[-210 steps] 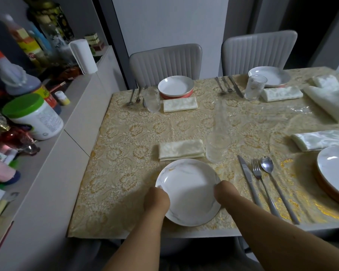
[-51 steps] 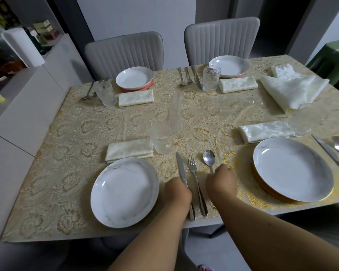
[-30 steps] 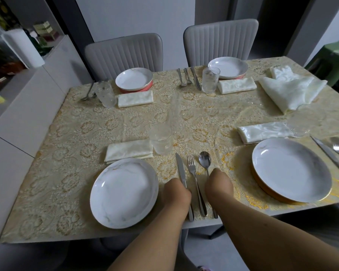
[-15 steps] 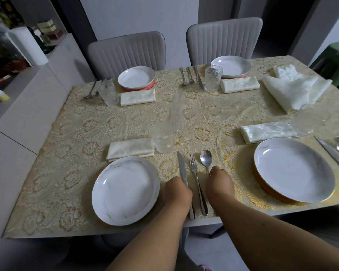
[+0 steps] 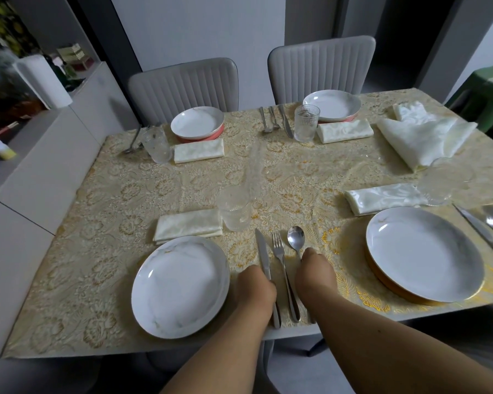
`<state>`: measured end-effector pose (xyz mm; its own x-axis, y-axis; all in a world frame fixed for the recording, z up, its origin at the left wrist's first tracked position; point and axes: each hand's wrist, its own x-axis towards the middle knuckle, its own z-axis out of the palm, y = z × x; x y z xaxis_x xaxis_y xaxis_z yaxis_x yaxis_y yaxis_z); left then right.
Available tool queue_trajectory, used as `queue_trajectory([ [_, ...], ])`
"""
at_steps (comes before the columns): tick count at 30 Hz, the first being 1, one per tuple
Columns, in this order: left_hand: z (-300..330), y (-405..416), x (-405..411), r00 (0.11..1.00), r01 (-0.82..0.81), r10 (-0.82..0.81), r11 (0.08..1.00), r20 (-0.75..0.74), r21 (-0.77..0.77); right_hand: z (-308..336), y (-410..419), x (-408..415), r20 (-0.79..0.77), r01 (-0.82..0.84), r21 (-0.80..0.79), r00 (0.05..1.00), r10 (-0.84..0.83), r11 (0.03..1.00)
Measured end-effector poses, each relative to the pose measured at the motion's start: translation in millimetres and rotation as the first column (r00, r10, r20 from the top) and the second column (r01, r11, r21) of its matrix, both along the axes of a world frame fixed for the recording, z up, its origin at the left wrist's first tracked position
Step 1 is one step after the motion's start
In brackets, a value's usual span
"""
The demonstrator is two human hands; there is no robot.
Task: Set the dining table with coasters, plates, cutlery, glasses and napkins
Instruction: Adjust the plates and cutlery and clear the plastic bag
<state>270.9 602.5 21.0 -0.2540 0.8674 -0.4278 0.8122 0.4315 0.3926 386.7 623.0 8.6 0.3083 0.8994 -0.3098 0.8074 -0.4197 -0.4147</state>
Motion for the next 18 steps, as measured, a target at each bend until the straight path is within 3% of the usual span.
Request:
queue_trajectory([
  [8,5,4,4,0.998,0.003,-0.004,1.000,-0.070,-0.014,22,5,10,-0.087,-0.092,-0.109,0.993,0.083,0.990],
  [18,56,9,40,1.000,-0.021,0.020,0.984,0.007,0.177,81,3,51,-0.224,-0.008,0.056,0.974,0.021,0.998],
])
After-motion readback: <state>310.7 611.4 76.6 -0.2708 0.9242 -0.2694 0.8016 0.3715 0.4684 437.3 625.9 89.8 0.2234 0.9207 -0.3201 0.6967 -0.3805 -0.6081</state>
